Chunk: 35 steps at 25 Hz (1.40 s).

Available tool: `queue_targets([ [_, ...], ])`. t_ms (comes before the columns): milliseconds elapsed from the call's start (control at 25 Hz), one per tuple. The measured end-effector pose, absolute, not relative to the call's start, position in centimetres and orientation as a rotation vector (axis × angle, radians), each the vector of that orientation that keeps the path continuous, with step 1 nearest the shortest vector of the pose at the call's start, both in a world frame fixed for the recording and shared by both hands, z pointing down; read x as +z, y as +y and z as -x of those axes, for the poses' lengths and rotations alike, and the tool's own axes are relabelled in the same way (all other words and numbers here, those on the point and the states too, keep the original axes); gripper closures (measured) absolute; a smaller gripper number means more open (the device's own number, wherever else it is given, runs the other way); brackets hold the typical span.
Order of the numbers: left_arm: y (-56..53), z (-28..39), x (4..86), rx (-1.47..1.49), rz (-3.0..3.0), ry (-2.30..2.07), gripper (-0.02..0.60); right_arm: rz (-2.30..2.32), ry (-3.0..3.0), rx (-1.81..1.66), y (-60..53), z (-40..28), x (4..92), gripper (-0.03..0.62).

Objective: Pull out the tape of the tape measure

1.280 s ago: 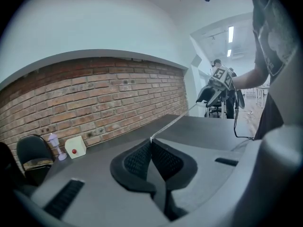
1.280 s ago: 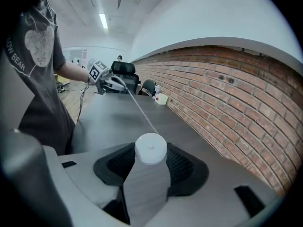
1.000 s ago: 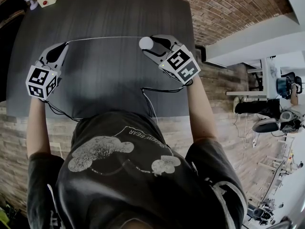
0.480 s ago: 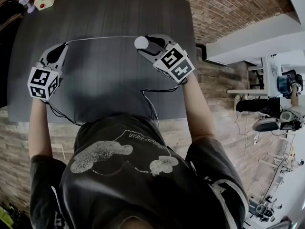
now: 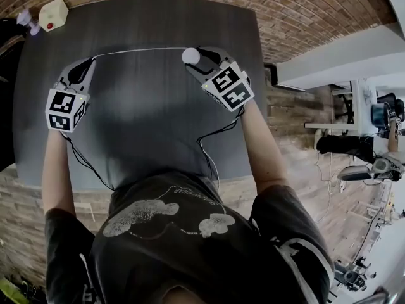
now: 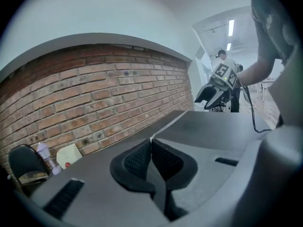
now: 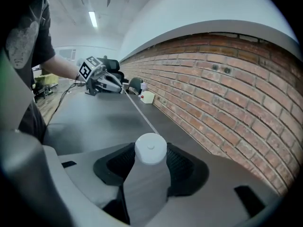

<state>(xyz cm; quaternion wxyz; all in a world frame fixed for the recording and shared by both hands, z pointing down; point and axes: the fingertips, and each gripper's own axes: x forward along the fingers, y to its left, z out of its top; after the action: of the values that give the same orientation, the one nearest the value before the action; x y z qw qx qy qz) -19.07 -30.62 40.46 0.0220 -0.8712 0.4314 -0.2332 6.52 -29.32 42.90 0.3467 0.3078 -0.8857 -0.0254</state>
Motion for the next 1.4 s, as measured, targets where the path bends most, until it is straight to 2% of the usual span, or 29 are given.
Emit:
queue_targets([
  [760, -47.0, 19.2, 51.5, -0.997, 2.552, 1.403, 0.571, -0.892, -2.220, 0.119, -43.7, -5.8, 54.3, 0.367],
  [1000, -48.2, 18.2, 55.1, -1.110, 2.619, 1.301, 0.569, -0.898, -2.154, 0.156, -44.9, -7.0, 58.1, 0.367],
  [1400, -48.4, 18.0, 58.0, -1.213, 2.641, 1.244, 0.569, -0.935, -2.202, 0.197, -46.7, -7.4, 59.1, 0.367],
])
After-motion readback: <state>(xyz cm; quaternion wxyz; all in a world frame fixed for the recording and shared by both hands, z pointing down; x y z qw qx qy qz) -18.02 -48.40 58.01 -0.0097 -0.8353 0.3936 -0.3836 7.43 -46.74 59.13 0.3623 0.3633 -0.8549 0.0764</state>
